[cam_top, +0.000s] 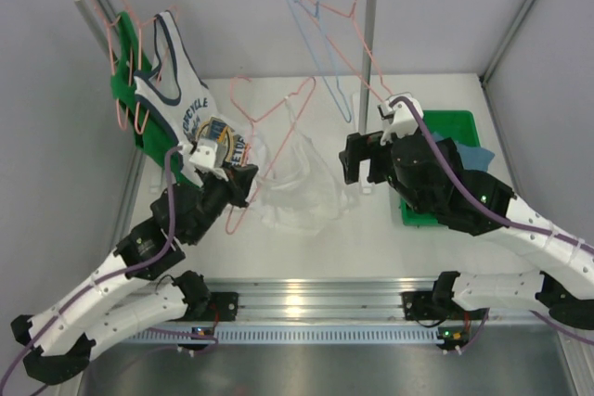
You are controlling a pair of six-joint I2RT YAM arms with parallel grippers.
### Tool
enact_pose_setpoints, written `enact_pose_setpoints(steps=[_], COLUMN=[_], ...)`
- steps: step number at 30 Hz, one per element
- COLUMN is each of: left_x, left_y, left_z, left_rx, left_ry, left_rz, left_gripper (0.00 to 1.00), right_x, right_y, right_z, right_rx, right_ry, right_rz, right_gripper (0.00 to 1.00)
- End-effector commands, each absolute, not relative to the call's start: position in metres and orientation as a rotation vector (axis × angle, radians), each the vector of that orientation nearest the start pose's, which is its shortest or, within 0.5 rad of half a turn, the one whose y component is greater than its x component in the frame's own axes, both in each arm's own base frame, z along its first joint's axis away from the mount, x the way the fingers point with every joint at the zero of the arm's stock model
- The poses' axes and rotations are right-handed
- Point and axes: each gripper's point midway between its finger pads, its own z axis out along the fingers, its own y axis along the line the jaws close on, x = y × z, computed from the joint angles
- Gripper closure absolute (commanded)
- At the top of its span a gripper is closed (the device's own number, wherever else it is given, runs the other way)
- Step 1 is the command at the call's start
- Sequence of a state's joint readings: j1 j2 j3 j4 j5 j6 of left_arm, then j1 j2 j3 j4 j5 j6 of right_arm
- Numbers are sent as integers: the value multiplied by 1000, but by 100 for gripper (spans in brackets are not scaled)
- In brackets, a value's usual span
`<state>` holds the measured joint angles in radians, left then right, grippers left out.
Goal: Place the tank top on the hanger
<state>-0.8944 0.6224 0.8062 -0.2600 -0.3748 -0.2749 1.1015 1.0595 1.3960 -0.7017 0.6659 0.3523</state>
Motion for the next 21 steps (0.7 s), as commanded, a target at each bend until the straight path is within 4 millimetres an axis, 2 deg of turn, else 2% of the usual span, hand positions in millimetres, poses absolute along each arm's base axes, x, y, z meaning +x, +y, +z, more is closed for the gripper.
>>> enact_pose_setpoints(steps=[1,4,5,7,8,10,11,13,14,18,21], left_x=[217,219,221,222,224,224,227,227,230,240,252], left_y=[-151,-140,-139,-133,-133,-131,-133,-133,-135,-136,-143], left_z=[349,371,387,390,405,409,422,427,438,449,450], left_rx=[134,98,79,80,66,76,69,81,79,90,106], left_ry=[1644,1662,1653,1698,1698,1735,1730,1751,1742,1755,1769], left_rz=[-485,-431,-422,-369,-358,-326,-328,-303,-305,-228,-201], left_gripper=[100,100,100,100,100,100,100,100,100,100,100], right_x=[216,216,216,215,215,216,215,215,214,214,213], right_y=[209,209,209,208,208,208,208,208,208,210,210], right_z=[389,388,389,390,392,391,392,393,393,394,394], right_rx=[-212,-217,-217,-216,-214,-215,-218,-216,-217,-223,-225], right_ry=[1815,1819,1820,1821,1818,1819,1820,1818,1819,1819,1820], right_rz=[392,388,391,393,396,392,394,399,398,407,412], right_gripper=[0,0,0,0,0,0,0,0,0,0,0])
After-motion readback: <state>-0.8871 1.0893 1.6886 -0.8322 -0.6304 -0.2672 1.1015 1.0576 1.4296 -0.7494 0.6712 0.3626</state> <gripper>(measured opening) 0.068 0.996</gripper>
